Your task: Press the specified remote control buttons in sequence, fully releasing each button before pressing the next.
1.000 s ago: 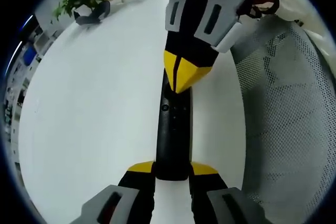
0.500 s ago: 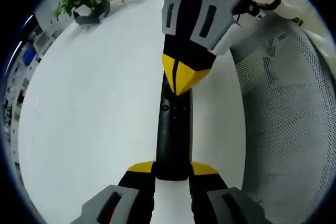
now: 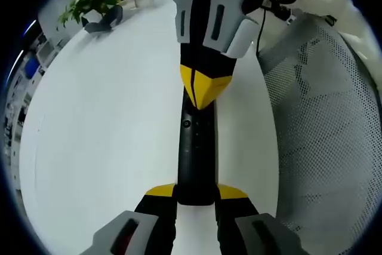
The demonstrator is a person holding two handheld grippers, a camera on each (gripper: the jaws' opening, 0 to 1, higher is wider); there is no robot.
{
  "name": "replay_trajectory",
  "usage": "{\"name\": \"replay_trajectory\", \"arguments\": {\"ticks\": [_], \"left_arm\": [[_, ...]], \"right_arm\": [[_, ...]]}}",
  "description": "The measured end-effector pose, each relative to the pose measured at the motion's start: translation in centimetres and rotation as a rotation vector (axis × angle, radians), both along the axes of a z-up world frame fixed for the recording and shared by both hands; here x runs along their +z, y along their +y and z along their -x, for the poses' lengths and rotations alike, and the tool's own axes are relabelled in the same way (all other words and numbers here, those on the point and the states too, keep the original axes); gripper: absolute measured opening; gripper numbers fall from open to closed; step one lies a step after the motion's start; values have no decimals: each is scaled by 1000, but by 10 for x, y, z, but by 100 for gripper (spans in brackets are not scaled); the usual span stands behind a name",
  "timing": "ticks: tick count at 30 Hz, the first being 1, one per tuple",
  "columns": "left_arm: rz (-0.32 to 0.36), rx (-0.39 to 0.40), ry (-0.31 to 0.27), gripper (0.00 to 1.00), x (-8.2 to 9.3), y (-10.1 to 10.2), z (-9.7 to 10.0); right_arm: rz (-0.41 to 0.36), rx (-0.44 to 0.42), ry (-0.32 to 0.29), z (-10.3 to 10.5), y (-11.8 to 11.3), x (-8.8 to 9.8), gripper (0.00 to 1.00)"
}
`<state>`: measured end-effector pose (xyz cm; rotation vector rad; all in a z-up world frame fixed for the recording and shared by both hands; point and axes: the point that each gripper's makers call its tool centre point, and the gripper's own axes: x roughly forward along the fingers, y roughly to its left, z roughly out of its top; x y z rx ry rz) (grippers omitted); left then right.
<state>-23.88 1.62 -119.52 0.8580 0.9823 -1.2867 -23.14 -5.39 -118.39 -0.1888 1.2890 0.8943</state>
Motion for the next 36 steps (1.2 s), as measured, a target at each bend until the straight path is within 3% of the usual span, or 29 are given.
{"name": "replay_trajectory", "arguments": {"ticks": [3, 11, 21, 36], "left_arm": [[7, 6, -4, 22, 0, 0, 0], [-6, 7, -5, 22, 0, 0, 0], [-33, 10, -2, 22, 0, 0, 0], [-21, 14, 2, 22, 0, 0, 0]], "right_arm": [[11, -24, 26, -1, 0, 1, 0], [3, -2, 7, -9, 10, 9, 0], [23, 27, 22, -9, 21, 2, 0], [31, -19, 44, -10, 24, -1, 0]]}}
